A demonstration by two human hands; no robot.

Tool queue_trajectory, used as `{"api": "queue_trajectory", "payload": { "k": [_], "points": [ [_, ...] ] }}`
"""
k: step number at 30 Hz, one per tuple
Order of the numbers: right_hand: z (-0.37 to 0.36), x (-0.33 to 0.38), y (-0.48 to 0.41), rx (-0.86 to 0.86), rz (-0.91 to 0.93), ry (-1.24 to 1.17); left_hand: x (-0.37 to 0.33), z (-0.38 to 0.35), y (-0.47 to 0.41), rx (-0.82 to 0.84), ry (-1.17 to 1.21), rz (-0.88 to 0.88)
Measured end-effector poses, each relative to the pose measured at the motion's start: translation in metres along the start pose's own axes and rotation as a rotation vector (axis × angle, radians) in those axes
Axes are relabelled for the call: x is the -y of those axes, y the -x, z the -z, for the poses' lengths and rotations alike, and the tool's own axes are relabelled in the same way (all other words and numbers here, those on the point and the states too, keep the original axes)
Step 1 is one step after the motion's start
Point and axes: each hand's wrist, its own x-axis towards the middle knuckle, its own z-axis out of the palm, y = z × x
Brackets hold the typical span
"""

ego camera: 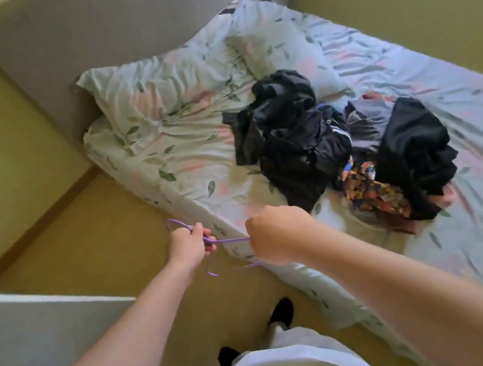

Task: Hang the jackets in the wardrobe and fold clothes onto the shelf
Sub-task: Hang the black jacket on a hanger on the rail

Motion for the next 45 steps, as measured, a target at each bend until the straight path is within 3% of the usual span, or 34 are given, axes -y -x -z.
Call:
{"api": "queue_trajectory", "payload": {
  "k": [5,10,14,17,21,26,28,31,34,38,41,45],
  "points": [
    [-0.016,-0.055,-0.007,0.052,-0.207,-0.243,-0.061,-0.090,0.006,0.197,-0.162,-0.153],
    [-0.037,-0.112,-0.024,-0.022,-0.398,-0.488,-0.110,-0.158,0.001,0.318,-0.477,-0.389],
    [-0.060,-0.152,-0.041,-0.124,-0.553,-0.855,-0.139,-0.194,-0.019,0.517,-0.706,-0.531],
    [-0.063,-0.171,-0.057,-0.164,-0.715,-1.094,-0.160,-0.212,-0.052,0.536,-0.878,-0.632],
    [-0.063,-0.198,-0.088,-0.248,-0.938,-1.286,-0.180,-0.239,-0.129,0.547,-1.047,-0.607],
    [-0.070,-0.223,-0.124,-0.488,-1.207,-1.436,-0.186,-0.298,-0.244,0.542,-1.218,-0.538],
    [-0.084,-0.229,-0.140,-0.472,-1.312,-1.540,-0.183,-0.322,-0.286,0.510,-1.252,-0.494],
    [-0.106,-0.236,-0.168,-0.380,-1.372,-1.777,-0.169,-0.356,-0.339,0.380,-1.219,-0.407],
    [-0.121,-0.236,-0.191,-0.349,-1.438,-1.857,-0.155,-0.373,-0.371,0.255,-1.215,-0.308],
    [-0.135,-0.223,-0.203,-0.429,-1.379,-2.023,-0.137,-0.384,-0.406,0.396,-1.308,-0.403],
    [-0.142,-0.210,-0.200,-0.500,-1.374,-2.262,-0.132,-0.383,-0.407,0.414,-1.394,-0.529],
    [-0.144,-0.196,-0.188,-0.634,-1.302,-2.195,-0.133,-0.373,-0.337,0.610,-1.404,-0.698]
  ]
}}
